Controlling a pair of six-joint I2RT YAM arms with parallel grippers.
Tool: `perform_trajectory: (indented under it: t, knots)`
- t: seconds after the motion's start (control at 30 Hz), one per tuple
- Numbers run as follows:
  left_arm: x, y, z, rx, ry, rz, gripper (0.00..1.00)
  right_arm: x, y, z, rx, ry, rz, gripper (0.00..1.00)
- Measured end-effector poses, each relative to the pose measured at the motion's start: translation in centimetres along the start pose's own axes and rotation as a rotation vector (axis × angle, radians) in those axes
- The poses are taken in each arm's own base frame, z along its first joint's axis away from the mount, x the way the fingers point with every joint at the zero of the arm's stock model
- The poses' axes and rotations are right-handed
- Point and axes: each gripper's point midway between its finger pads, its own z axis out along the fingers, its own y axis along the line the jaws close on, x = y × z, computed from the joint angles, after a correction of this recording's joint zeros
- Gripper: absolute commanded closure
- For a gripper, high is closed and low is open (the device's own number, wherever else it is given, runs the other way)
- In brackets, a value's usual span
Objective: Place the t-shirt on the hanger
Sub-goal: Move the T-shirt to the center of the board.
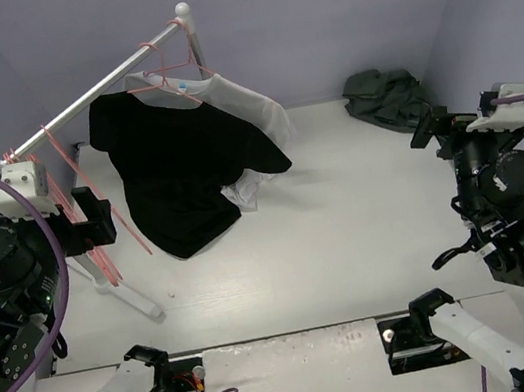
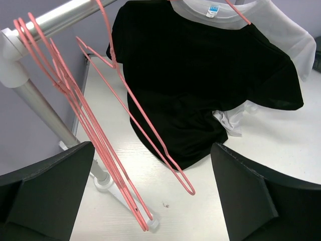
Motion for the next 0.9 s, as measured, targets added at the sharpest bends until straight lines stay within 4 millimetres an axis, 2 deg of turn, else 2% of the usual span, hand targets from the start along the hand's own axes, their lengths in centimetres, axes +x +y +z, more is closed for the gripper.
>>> perform_trajectory:
  t: [0.13,0.23,0.33,0.43,0.5,0.6,0.7,0.77,0.9]
  knots:
    - [0.1,-0.2,0.4,0.002,0.012,-0.002,0.03,1.1,0.6,0.8,-0.005,0.032,-0.017,0.00]
    - [0.5,-0.4,0.7,0.002,0.024,-0.017,0.03,3.2,2.3,2.2,-0.045,0.087,-0.034,0.00]
    - [1.1,-1.0,1.0,0.025,0.044,-0.043,0.03,7.4,5.1,4.7,-0.098,0.194,-0.060,0.00]
    - [2.2,-1.6,1.5,0.044,0.079,-0.062,0.03,13.1,7.4,7.9,-0.092,0.328,-0.077,0.00]
    - [3.0,-1.9,1.9,0.050,0.106,-0.069,0.03,17.8,8.4,9.9,-0.073,0.430,-0.100,0.00]
    - [4.3,-2.4,2.6,0.059,0.146,-0.077,0.03,24.6,8.1,12.7,-0.004,0.569,-0.128,0.03]
    - [5.3,-2.8,3.1,0.065,0.182,-0.084,0.03,29.7,6.6,16.2,0.093,0.658,-0.117,0.12]
    - [5.7,-3.2,3.5,0.072,0.201,-0.091,0.03,32.2,5.1,18.7,0.160,0.691,-0.101,0.15]
    - [6.6,-3.6,4.1,0.077,0.235,-0.094,0.03,35.0,3.2,24.2,0.234,0.686,-0.074,0.17]
